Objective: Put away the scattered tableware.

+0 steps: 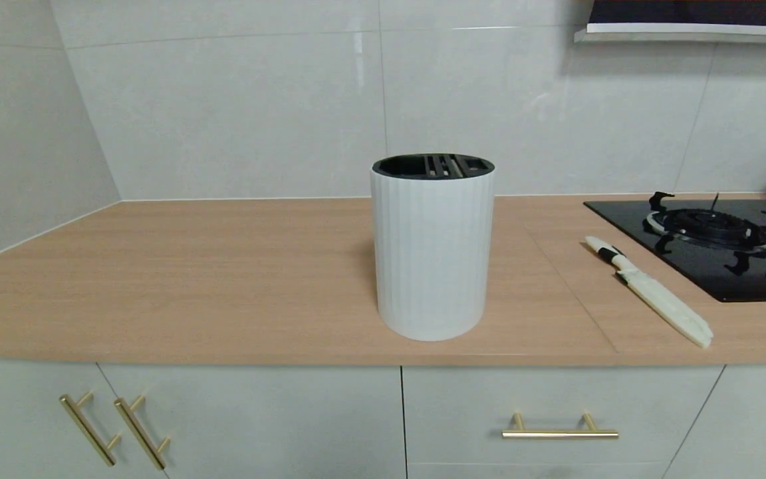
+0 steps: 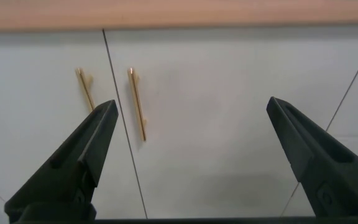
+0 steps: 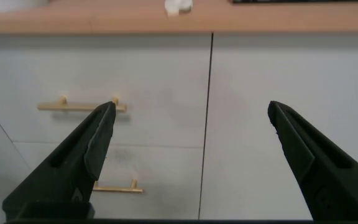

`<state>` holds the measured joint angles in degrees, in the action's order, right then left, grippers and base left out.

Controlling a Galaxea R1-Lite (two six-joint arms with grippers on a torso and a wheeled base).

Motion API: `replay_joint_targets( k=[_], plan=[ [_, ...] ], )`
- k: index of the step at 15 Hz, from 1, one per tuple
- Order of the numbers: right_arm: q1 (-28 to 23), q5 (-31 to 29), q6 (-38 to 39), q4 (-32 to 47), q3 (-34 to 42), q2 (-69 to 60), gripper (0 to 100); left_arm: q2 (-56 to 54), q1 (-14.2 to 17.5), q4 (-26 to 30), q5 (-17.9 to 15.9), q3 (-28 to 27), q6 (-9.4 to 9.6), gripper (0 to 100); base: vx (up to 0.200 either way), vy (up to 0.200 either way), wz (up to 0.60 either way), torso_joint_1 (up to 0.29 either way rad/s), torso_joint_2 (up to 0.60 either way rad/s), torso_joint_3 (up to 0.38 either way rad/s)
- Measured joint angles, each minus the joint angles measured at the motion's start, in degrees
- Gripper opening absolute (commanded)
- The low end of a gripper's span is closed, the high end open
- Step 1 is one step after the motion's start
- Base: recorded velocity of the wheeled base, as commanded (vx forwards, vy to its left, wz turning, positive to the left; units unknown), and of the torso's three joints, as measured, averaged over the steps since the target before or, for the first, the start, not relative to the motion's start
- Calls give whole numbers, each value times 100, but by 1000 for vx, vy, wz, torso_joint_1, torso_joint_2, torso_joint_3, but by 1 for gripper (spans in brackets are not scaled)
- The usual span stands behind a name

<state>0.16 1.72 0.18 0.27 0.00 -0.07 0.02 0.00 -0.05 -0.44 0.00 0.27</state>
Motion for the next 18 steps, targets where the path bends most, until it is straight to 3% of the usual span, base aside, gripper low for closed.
replay_joint_targets(
  k=[18],
  plan=[
    [-2,-2,-2,0,0,0,100,0,0,0,0,0,-2,100,0,0,0,234,-522,-289]
  ],
)
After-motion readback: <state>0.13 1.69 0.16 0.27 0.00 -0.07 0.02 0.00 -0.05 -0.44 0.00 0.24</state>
